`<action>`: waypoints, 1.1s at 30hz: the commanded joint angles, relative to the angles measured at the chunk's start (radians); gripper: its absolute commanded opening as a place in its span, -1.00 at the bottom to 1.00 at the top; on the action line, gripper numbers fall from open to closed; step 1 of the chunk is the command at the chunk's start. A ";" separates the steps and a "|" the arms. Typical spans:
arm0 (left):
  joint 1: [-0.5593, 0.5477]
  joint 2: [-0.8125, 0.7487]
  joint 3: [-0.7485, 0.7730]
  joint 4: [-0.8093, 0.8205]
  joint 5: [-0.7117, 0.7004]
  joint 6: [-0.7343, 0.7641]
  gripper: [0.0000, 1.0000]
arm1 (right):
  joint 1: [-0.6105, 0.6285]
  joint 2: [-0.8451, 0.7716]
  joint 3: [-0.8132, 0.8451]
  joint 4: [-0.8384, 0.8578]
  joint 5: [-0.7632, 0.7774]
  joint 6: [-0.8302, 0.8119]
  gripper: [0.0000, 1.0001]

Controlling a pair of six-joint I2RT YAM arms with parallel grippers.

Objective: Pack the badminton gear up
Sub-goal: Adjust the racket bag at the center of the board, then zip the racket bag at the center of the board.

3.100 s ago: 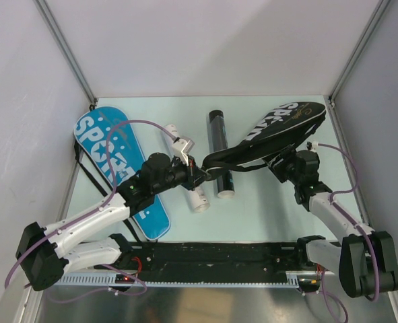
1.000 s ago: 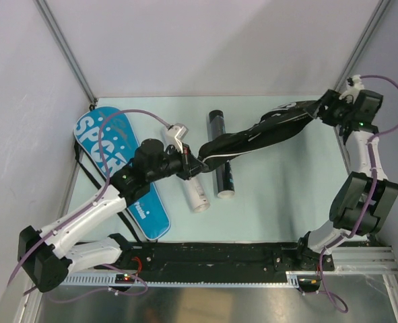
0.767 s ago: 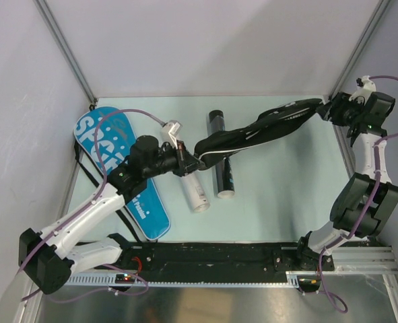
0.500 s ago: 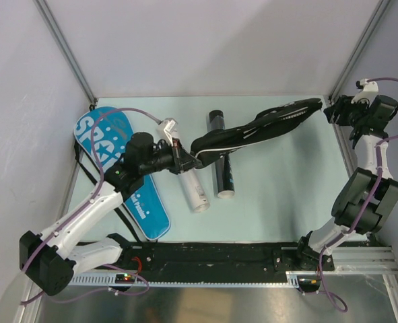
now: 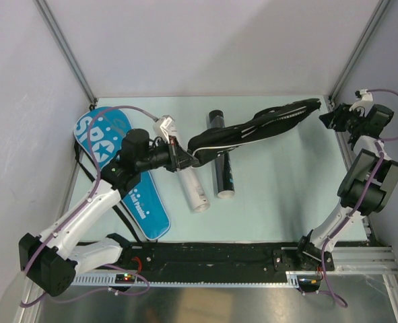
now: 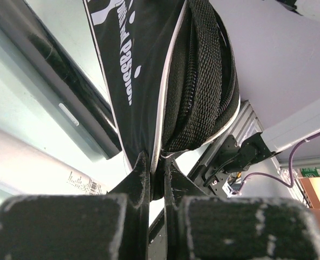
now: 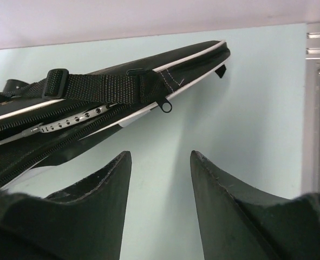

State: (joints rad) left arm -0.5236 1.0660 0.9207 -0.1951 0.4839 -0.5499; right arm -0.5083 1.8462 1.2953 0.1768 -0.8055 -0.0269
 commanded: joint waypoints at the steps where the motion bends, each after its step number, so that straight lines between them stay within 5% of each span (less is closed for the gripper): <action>1: 0.037 -0.005 0.060 -0.018 0.084 -0.023 -1.00 | 0.005 0.044 0.009 0.143 -0.105 0.071 0.06; 20: 0.095 0.052 0.098 -0.099 0.201 0.032 -1.00 | 0.003 0.253 0.071 0.601 -0.270 0.416 0.17; 33: 0.125 0.083 0.142 -0.168 0.266 0.091 -0.99 | 0.001 0.318 0.101 0.747 -0.306 0.452 0.10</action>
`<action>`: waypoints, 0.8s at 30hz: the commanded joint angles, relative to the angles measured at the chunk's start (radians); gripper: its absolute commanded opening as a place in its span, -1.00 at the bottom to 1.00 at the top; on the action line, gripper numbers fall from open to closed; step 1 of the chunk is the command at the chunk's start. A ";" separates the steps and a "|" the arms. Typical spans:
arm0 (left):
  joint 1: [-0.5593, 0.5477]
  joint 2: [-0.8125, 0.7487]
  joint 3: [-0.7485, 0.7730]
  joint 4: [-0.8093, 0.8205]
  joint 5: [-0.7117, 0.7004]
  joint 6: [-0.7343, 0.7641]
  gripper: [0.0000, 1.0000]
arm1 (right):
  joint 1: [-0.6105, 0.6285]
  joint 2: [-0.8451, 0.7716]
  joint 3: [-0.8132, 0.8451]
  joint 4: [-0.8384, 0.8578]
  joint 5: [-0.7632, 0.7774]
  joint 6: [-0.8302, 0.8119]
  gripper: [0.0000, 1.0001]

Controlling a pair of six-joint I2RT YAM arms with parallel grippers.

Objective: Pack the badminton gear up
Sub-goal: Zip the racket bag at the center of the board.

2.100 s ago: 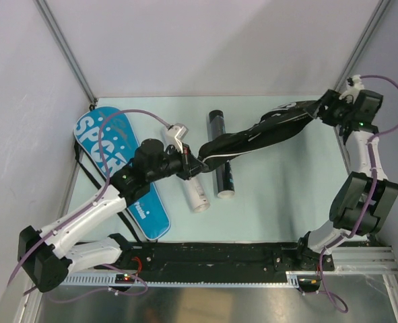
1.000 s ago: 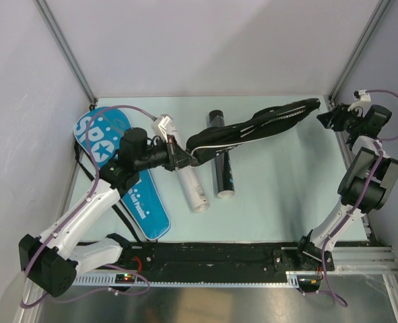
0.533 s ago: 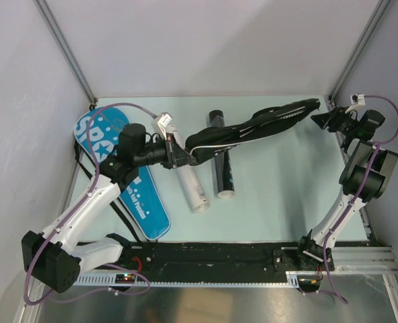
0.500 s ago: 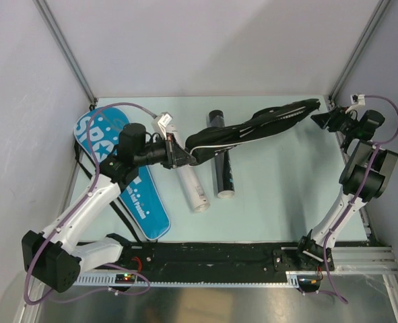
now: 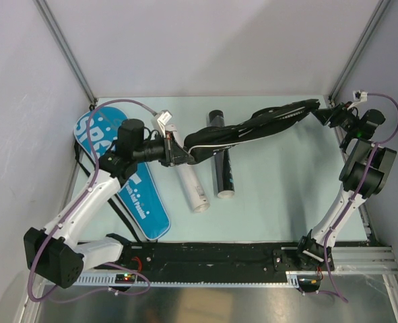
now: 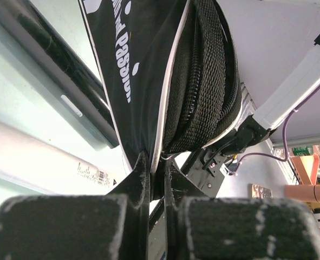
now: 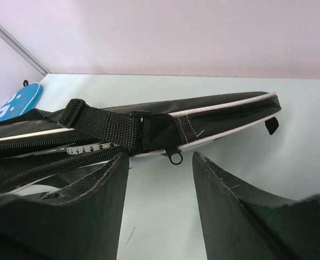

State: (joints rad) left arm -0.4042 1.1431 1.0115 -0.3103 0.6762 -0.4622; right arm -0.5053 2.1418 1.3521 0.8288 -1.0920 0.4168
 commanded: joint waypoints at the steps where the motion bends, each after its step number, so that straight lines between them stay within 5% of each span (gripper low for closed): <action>1: 0.007 0.010 0.053 -0.054 0.075 0.005 -0.99 | -0.002 0.026 0.045 0.102 -0.021 0.004 0.08; 8: 0.008 0.026 0.065 -0.065 0.078 0.016 -0.99 | -0.005 0.039 0.049 0.123 -0.021 -0.019 -0.21; 14: 0.013 0.031 0.074 -0.076 0.064 0.025 -1.00 | -0.013 0.028 0.048 0.106 -0.017 -0.047 -0.94; 24: 0.016 0.023 0.076 -0.080 0.030 0.033 -1.00 | 0.014 -0.123 0.018 -0.216 0.005 -0.311 -1.00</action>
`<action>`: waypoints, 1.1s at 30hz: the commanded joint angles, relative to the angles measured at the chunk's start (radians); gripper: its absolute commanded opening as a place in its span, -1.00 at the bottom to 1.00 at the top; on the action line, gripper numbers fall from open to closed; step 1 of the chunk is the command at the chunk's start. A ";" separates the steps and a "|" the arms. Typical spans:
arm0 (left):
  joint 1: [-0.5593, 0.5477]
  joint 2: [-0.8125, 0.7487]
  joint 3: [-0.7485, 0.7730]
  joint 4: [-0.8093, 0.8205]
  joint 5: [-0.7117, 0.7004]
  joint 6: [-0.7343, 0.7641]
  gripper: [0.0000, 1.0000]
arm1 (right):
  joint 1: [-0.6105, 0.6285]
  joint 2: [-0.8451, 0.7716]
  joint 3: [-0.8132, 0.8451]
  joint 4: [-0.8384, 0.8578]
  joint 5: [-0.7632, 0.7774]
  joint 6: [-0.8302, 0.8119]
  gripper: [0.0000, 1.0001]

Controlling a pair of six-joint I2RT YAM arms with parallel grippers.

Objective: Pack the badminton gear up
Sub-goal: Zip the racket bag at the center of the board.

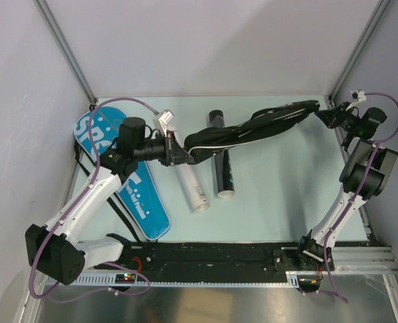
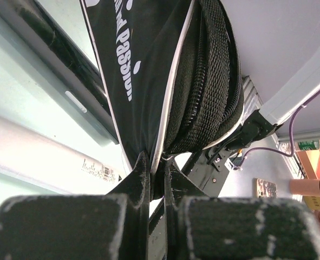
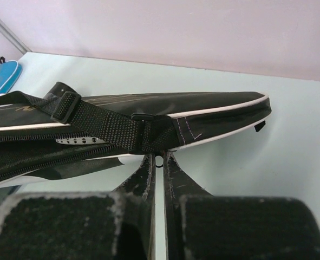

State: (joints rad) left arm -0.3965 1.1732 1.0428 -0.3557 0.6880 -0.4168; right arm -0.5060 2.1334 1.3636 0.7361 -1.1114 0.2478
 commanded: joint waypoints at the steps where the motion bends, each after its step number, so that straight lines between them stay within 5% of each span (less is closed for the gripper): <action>1: 0.008 -0.007 0.044 -0.035 0.016 -0.011 -1.00 | 0.020 -0.128 -0.008 -0.140 0.028 -0.154 -1.00; 18: -0.060 0.011 0.069 -0.028 -0.097 0.061 -1.00 | 0.191 -0.403 -0.113 -0.539 0.100 -0.337 -1.00; 33: -0.301 0.077 0.120 0.023 -0.379 0.136 -1.00 | 0.485 -0.904 -0.416 -0.696 0.283 -0.189 -1.00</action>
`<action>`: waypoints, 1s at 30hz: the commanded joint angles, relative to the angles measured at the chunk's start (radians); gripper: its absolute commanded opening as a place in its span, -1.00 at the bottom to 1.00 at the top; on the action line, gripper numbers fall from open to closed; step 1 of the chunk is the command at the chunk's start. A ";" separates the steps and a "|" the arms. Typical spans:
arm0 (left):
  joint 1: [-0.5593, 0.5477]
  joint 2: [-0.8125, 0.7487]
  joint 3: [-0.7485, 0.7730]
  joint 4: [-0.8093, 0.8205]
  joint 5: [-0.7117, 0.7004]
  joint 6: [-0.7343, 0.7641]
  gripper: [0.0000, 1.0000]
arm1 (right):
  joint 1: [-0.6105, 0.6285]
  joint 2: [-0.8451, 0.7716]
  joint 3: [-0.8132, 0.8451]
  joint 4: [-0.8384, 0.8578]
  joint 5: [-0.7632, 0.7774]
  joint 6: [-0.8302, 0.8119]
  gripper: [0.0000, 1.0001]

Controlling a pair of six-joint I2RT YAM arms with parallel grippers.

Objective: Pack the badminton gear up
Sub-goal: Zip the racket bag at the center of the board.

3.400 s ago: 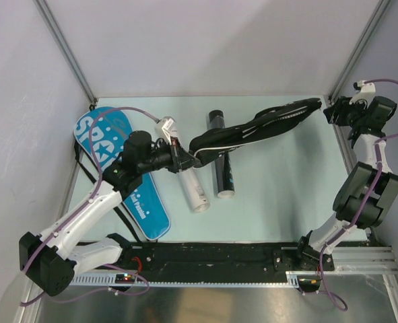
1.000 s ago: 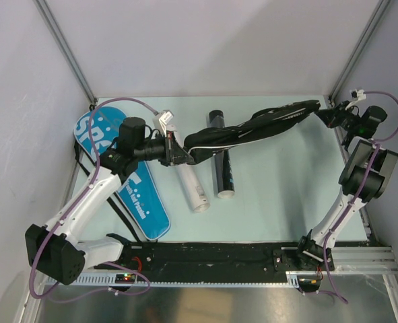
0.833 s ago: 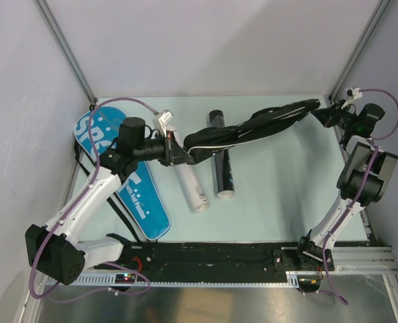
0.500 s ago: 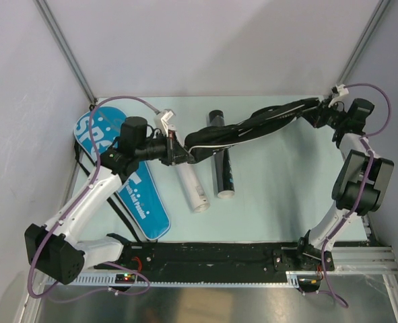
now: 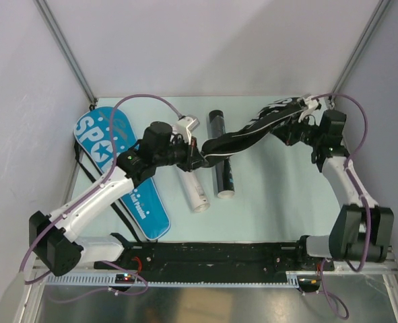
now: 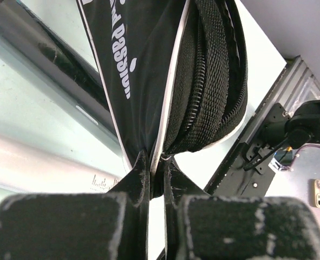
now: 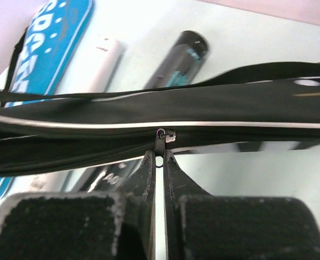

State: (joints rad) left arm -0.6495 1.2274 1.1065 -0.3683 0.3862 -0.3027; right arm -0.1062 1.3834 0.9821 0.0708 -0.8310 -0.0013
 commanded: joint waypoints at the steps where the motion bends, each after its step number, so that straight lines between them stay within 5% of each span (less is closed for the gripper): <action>1: -0.061 0.029 0.060 0.039 -0.088 0.022 -1.00 | 0.119 -0.193 -0.047 -0.047 0.010 0.063 -1.00; 16: -0.181 0.118 0.099 0.094 -0.221 -0.020 -1.00 | 0.656 -0.391 -0.097 -0.129 0.239 0.126 -1.00; 30: -0.253 0.185 0.144 0.094 -0.302 -0.032 -1.00 | 0.844 -0.377 -0.100 -0.145 0.432 0.145 -1.00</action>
State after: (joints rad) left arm -0.8696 1.3838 1.1839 -0.3645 0.0792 -0.2890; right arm 0.6609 1.0103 0.8768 -0.0975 -0.4168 0.1219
